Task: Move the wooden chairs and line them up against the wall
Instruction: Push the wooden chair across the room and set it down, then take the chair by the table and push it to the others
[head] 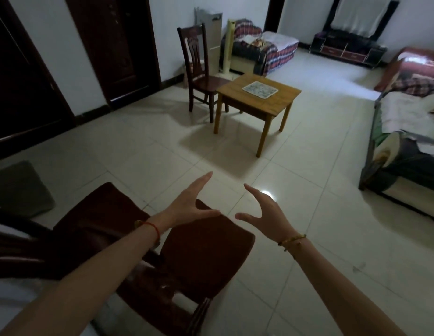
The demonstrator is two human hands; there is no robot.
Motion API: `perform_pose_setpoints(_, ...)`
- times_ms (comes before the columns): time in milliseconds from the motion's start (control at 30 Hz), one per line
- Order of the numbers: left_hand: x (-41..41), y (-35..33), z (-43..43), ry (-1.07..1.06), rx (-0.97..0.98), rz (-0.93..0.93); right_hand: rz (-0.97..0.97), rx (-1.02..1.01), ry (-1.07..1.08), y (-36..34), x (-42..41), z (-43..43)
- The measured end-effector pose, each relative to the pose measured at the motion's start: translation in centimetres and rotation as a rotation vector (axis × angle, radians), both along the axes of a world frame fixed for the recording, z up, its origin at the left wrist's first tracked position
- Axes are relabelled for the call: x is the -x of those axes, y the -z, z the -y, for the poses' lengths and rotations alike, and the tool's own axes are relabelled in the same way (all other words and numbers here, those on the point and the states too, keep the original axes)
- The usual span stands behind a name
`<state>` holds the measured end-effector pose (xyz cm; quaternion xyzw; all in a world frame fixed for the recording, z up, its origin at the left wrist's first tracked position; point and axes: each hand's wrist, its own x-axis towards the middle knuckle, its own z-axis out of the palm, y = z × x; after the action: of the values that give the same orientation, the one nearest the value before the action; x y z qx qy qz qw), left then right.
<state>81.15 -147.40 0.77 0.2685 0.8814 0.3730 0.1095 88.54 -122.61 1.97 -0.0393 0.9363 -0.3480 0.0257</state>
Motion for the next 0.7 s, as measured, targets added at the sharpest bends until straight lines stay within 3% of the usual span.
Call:
perform_pose_setpoints(300, 4.4, -6.7, -18.0, -0.169, -0.162, -0.122, -0.174, -0.097, -0.130, -5.6, 7.0, -20.4)
perform_pose_setpoints(700, 14.9, -11.1, -34.1, -0.216, -0.100, -0.264, -0.290, -0.143, -0.278, -10.5, 23.3, -36.1)
